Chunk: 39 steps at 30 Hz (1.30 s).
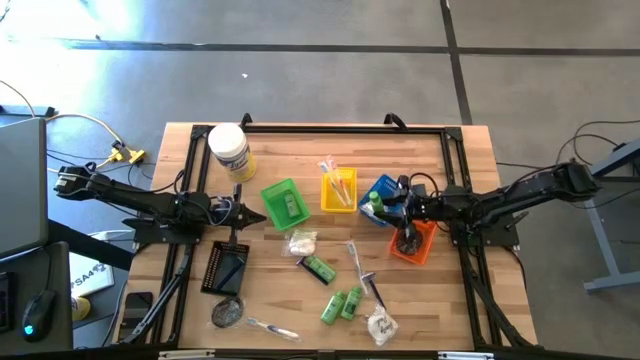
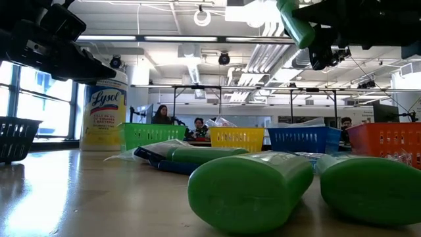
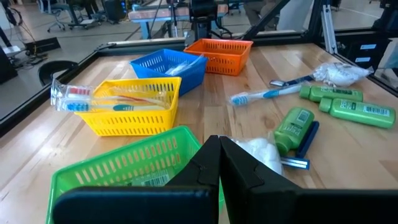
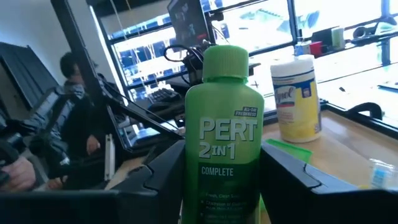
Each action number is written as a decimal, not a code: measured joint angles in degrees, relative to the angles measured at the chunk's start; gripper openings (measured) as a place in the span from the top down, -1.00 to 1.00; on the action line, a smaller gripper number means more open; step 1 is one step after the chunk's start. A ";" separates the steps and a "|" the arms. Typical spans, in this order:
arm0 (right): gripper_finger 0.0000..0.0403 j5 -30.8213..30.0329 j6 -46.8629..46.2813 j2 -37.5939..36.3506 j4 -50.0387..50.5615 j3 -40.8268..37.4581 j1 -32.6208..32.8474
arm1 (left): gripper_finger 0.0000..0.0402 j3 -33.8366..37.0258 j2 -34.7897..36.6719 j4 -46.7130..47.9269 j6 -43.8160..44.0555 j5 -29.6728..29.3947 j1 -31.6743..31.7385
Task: Pick & Place Travel size toiletries
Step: Put the shampoo into the green bin
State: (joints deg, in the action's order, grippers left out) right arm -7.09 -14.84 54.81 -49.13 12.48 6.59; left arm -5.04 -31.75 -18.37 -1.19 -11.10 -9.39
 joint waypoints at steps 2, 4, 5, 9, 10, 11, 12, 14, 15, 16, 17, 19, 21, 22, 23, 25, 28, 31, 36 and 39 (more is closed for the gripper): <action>0.19 0.10 -0.53 0.73 -0.07 0.48 0.04 | 1.00 0.00 0.00 -0.21 -0.08 -0.02 0.00; 0.20 0.03 -1.16 1.78 0.75 1.74 0.02 | 1.00 0.00 -0.01 -0.74 -0.55 -0.03 0.00; 0.20 0.00 -1.62 2.53 1.62 2.85 0.02 | 1.00 0.00 -0.02 -1.54 -1.05 -0.04 0.00; 0.20 -0.02 -1.89 7.07 7.55 9.70 0.02 | 1.00 -0.02 0.02 -5.32 -1.53 0.31 -0.02; 0.20 -0.02 -1.89 8.48 10.04 12.11 0.02 | 1.00 -0.04 0.02 -5.94 -1.53 0.85 -0.02; 0.20 -0.11 -1.88 9.98 12.65 14.71 -0.07 | 1.00 -0.07 0.02 -6.39 -1.53 1.64 -0.02; 0.20 -0.42 -1.87 11.42 15.46 17.36 -0.33 | 1.00 -0.07 0.02 -6.72 -1.53 2.53 -0.02; 0.20 -0.78 -1.87 14.73 21.17 22.57 -1.23 | 1.00 -0.07 0.02 -7.51 -1.53 4.76 -0.02; 0.20 -0.90 -1.87 16.60 23.69 25.23 -1.82 | 1.00 -0.07 0.02 -8.02 -1.52 6.21 -0.02; 0.20 -0.97 -1.87 18.42 26.11 27.71 -2.52 | 1.00 -0.09 0.02 -8.56 -1.52 7.90 -0.02; 0.20 -0.95 -1.90 20.29 28.24 29.99 -3.27 | 1.00 -0.09 0.02 -9.12 -1.51 9.49 -0.03; 0.20 -0.94 -2.37 24.29 30.96 34.23 -4.65 | 1.00 -0.09 0.02 -10.30 -1.48 12.39 -0.26; 0.20 -0.30 -3.76 28.22 32.58 38.31 -6.11 | 1.00 -0.09 0.02 -11.73 -1.49 13.62 -1.48; 0.20 -0.21 -4.46 30.01 33.26 40.02 -6.76 | 1.00 -0.09 0.05 -12.17 -1.57 13.76 -2.30; 0.20 -0.20 -4.83 31.86 33.79 41.76 -7.34 | 1.00 -0.09 0.13 -12.30 -2.11 13.69 -3.18; 0.20 0.08 -5.68 35.64 34.52 45.21 -8.26 | 1.00 -0.29 0.15 -12.11 -3.79 13.28 -4.97; 0.20 2.92 -7.59 41.57 35.85 50.38 -9.44 | 1.00 -1.17 0.15 -12.19 -5.34 11.58 -7.66; 0.19 5.74 -9.16 47.78 36.17 55.64 -9.79 | 1.00 -1.90 0.15 -12.09 -6.10 9.44 -10.06; 0.19 6.47 -11.83 56.85 41.68 65.08 -9.73 | 1.00 -2.25 0.15 -11.54 -7.81 8.57 -12.71; 0.19 5.73 -13.15 61.37 45.90 70.11 -9.73 | 1.00 -2.25 0.15 -11.54 -8.09 8.08 -13.43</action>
State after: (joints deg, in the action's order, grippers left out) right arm -1.36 -28.00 116.19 -3.23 82.59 -3.14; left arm -7.29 -31.59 -29.91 -9.28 -3.01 -22.82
